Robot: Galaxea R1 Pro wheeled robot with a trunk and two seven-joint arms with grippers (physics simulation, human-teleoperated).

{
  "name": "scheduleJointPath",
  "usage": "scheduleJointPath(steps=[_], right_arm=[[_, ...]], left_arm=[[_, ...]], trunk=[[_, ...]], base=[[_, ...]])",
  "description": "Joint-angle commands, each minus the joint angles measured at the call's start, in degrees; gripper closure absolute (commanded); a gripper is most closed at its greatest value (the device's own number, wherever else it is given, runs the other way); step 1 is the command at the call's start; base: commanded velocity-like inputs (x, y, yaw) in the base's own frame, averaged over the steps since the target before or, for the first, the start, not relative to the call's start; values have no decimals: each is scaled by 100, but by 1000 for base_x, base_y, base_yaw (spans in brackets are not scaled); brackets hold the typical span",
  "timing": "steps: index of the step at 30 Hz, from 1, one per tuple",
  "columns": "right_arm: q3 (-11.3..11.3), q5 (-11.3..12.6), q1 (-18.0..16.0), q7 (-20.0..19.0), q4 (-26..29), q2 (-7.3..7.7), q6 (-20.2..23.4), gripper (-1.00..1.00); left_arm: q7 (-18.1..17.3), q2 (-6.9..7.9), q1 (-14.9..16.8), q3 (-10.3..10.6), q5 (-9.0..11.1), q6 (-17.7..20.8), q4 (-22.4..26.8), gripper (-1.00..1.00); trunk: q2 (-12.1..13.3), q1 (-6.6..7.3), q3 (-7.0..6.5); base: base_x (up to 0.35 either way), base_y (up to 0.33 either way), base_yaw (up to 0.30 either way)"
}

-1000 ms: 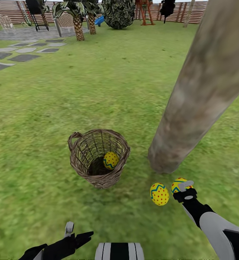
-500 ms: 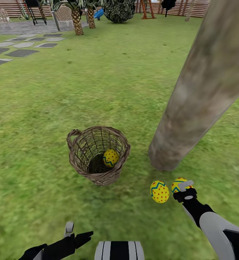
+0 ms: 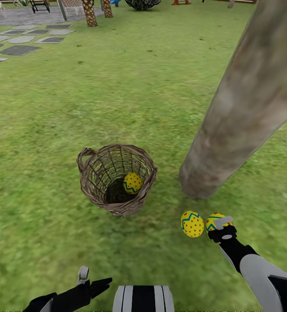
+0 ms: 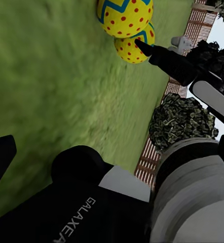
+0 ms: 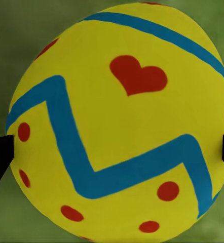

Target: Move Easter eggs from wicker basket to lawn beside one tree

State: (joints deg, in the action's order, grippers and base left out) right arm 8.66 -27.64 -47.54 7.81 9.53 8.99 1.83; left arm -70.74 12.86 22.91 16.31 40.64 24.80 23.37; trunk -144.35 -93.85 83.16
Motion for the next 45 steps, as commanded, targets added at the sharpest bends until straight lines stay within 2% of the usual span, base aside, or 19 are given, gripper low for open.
scheduleJointPath(steps=[1,4,7,18,29,30,37,45], right_arm=[[39,-57,-3,2,5,-4,19,100],[34,-57,-1,2,5,-8,-3,100],[31,-57,-5,2,5,-11,-6,100],[31,-59,-4,3,5,-12,-14,100],[30,-73,-2,2,22,-12,-33,100],[25,-74,-3,2,22,-15,-33,-100],[22,-78,-3,2,13,-16,-30,-100],[14,-86,-2,2,10,-25,-27,-100]], left_arm=[[-4,6,3,36,52,60,1,-100],[-9,8,3,32,57,60,1,-100],[-10,6,3,36,58,60,1,-100],[-19,6,3,38,58,60,1,-100],[-15,8,3,30,58,60,1,-100],[-14,9,3,30,58,60,1,-100],[12,6,3,36,52,60,1,-100],[25,5,3,33,41,60,1,-100]], trunk=[[-3,-1,26],[-7,-9,93],[-7,-9,93],[-16,-27,248],[-16,-27,248],[-16,-27,248],[-16,-27,248],[-6,-6,70]], base=[[0,0,0],[0,0,0],[0,0,0],[0,0,0],[0,0,0],[0,0,0],[0,0,0],[0,0,0]])
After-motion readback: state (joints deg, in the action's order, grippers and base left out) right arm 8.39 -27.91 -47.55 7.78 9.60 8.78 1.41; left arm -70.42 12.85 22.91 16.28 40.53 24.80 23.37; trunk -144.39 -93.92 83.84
